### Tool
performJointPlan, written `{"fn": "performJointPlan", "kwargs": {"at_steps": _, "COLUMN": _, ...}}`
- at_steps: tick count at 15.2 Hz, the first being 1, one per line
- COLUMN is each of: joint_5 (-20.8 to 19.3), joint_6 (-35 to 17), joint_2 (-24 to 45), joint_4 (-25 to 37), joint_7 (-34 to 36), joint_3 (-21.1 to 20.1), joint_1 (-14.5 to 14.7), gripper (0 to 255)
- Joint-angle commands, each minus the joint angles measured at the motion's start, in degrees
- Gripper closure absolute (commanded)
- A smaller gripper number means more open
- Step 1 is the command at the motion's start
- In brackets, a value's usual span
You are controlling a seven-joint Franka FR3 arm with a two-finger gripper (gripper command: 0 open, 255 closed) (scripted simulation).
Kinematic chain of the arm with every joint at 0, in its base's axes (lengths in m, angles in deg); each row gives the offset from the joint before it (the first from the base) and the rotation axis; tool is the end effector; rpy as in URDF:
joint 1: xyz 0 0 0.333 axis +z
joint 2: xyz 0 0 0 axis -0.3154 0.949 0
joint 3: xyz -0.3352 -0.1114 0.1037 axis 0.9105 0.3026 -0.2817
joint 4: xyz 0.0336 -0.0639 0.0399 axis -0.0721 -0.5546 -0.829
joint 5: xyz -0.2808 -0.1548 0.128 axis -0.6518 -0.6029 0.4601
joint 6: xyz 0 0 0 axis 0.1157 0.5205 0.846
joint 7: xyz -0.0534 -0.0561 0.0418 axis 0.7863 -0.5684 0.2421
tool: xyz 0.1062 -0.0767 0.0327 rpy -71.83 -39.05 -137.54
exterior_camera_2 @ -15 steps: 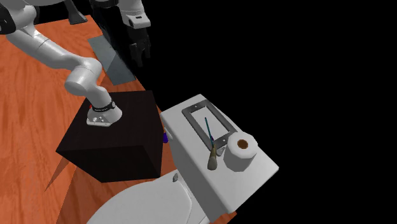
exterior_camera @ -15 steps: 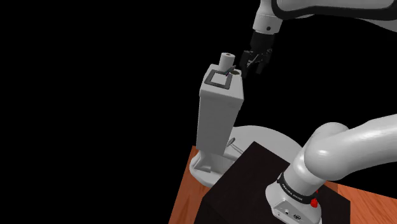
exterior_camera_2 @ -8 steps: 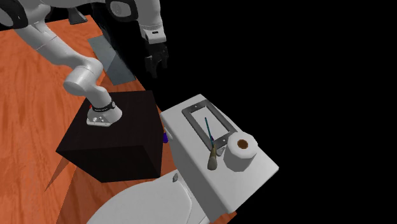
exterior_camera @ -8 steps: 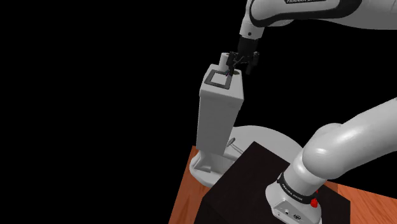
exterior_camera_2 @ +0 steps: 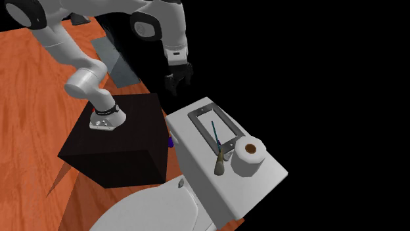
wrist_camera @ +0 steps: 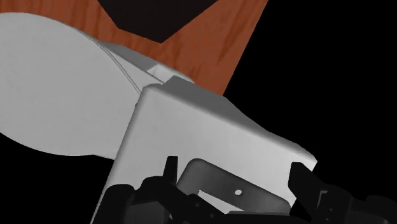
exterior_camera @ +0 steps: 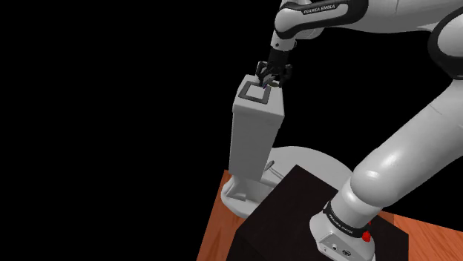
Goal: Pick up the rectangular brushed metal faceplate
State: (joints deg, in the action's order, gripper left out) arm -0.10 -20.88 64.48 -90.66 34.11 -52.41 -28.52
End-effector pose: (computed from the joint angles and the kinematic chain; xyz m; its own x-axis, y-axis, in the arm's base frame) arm 0.4341 -0.1471 0.5586 0.7734 -0.6333 0.0278 -0.6339 -0.7729 0.0280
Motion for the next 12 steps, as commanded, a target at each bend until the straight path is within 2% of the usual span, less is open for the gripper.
{"fn": "performJointPlan", "kwargs": {"at_steps": 1, "joint_5": 0.78, "joint_6": -1.33, "joint_2": 3.97, "joint_4": 2.94, "joint_7": 1.28, "joint_3": 1.07, "joint_1": -0.95, "gripper": 0}}
{"fn": "performJointPlan", "kwargs": {"at_steps": 12, "joint_5": 7.41, "joint_6": -5.02, "joint_2": 23.56, "joint_4": 19.70, "joint_7": 7.57, "joint_3": 6.06, "joint_1": -6.76, "gripper": 0}}
